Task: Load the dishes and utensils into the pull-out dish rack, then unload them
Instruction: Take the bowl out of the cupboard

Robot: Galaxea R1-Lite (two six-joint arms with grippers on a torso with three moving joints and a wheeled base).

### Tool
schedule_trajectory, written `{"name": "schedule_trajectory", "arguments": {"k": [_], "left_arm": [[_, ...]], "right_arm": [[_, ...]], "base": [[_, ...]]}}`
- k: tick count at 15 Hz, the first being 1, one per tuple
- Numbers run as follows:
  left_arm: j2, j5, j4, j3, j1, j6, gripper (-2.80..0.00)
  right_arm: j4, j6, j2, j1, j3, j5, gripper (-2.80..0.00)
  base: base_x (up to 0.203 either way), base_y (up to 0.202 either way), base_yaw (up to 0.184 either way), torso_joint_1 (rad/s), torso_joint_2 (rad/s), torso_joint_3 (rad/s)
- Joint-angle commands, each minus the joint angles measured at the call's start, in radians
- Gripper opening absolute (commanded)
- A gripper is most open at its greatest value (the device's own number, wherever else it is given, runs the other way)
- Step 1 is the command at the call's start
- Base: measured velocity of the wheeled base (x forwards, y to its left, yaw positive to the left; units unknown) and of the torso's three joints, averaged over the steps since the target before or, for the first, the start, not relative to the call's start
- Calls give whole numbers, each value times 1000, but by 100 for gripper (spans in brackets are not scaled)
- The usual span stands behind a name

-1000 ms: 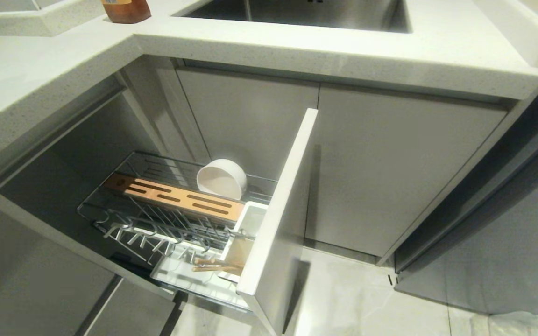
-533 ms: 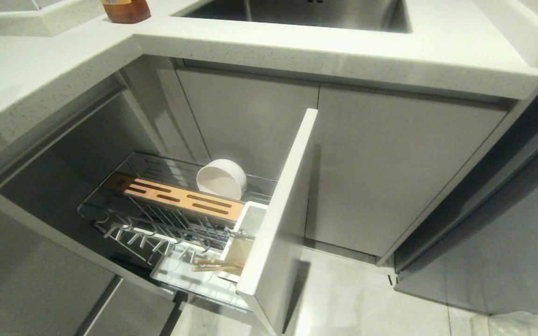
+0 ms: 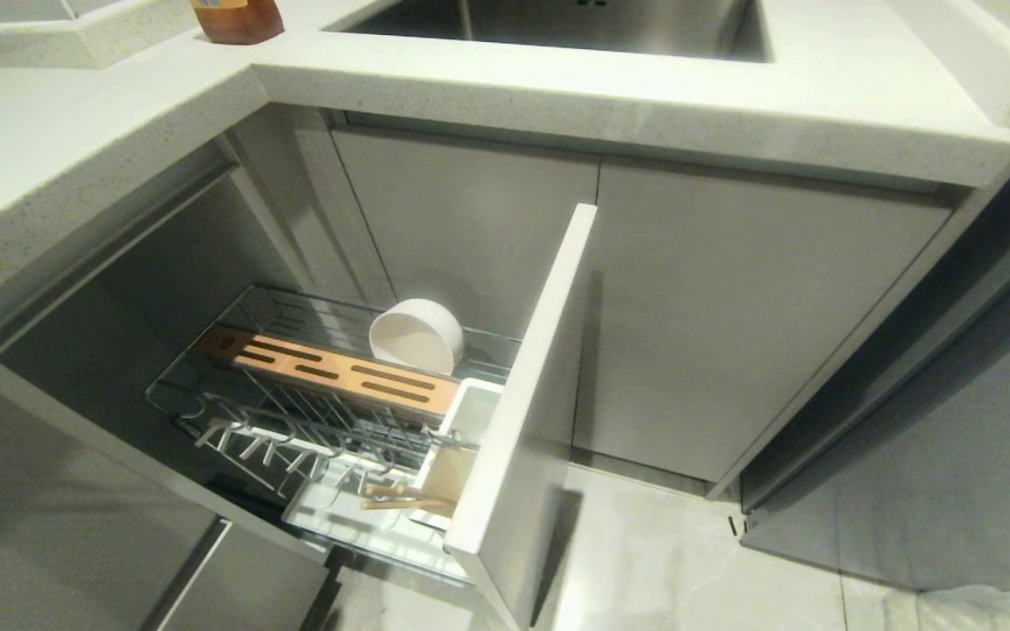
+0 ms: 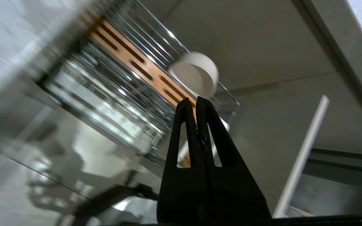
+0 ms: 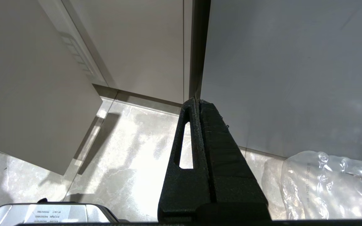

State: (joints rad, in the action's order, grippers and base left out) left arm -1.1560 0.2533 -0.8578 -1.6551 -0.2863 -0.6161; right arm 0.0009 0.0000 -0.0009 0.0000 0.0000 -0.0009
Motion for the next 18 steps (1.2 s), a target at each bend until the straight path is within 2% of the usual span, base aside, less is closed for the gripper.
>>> {"name": "schedule_trajectory", "arguments": {"k": [1,3,5,6,9,11,13,17,18], "left_arm": [[-19,2,-21,19,-85,-127,-280],[-54,3,-45,22,-173,-195,-280],[-111,26,-46,37,-227,-255,-280],[-145,54,-39,50,-266,-283,-280],[-269,200,-7,74,-360,-385,-280],[-346,256,33,75,-379,-397,-280],[-407,291,134,85,-385,-375,-280],[-485,308,244,127,-382,-369,-280],[-507,308,257,125,-383,-366,0]], "right_arm": [[-1,0,1,0,0,-1,-280],[1,0,1,0,0,0,-280],[-1,0,1,0,0,1,-280],[0,0,1,0,0,-1,-280],[0,0,1,0,0,-1,-280],[-1,0,1,0,0,1,-280],[-1,0,1,0,0,1,-280],[1,0,1,0,0,1,-280],[0,0,1,0,0,0,-280]], "base": [[0,0,0,0,0,0],[0,0,0,0,0,0],[0,0,0,0,0,0],[0,0,0,0,0,0],[0,0,0,0,0,0],[0,0,0,0,0,0],[0,0,0,0,0,0],[0,0,0,0,0,0],[0,0,0,0,0,0]]}}
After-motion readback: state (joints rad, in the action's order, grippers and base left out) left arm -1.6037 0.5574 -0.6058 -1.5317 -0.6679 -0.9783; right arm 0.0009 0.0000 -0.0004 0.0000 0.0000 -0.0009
